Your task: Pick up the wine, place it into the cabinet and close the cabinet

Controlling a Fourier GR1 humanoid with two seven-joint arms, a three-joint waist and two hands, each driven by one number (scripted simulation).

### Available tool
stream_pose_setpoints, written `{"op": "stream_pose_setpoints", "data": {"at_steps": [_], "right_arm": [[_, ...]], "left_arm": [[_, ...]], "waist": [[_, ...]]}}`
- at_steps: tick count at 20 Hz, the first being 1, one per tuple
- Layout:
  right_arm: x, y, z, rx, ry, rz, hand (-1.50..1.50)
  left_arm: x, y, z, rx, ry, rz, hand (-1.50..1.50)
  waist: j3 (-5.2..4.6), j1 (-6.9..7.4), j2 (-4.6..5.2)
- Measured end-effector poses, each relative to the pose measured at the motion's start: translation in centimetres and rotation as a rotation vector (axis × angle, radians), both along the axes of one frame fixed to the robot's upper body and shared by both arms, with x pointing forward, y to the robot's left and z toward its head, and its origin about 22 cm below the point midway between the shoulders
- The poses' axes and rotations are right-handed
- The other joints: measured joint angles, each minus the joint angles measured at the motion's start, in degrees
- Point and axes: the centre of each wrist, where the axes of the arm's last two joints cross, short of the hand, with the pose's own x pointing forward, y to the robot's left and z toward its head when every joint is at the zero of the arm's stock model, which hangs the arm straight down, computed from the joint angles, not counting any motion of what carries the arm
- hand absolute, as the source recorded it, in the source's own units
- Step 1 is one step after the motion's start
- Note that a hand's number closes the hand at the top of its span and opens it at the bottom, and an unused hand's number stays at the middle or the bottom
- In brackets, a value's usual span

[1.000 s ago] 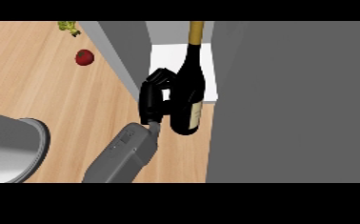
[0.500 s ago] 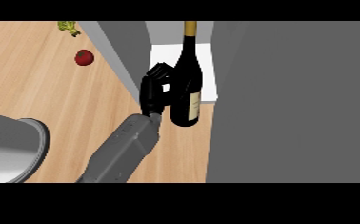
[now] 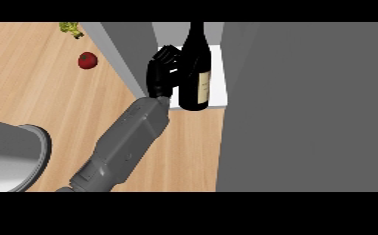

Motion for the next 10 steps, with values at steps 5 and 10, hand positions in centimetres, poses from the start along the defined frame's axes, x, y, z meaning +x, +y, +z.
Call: {"op": "stream_pose_setpoints", "data": {"at_steps": [5, 10], "right_arm": [[0.1, -0.1, 0.0, -0.005, 0.002, 0.004, -1.50], [0.2, -0.1, 0.0, 0.006, -0.011, -0.001, -1.50]], "left_arm": [[1.6, -0.3, 1.4, 0.018, 0.008, 0.025, 1.50], [2.6, 0.0, 1.7, 0.104, 0.000, 0.064, 1.50]], "waist": [[-0.01, -0.41, 0.20], [0.00, -0.33, 0.31]]}}
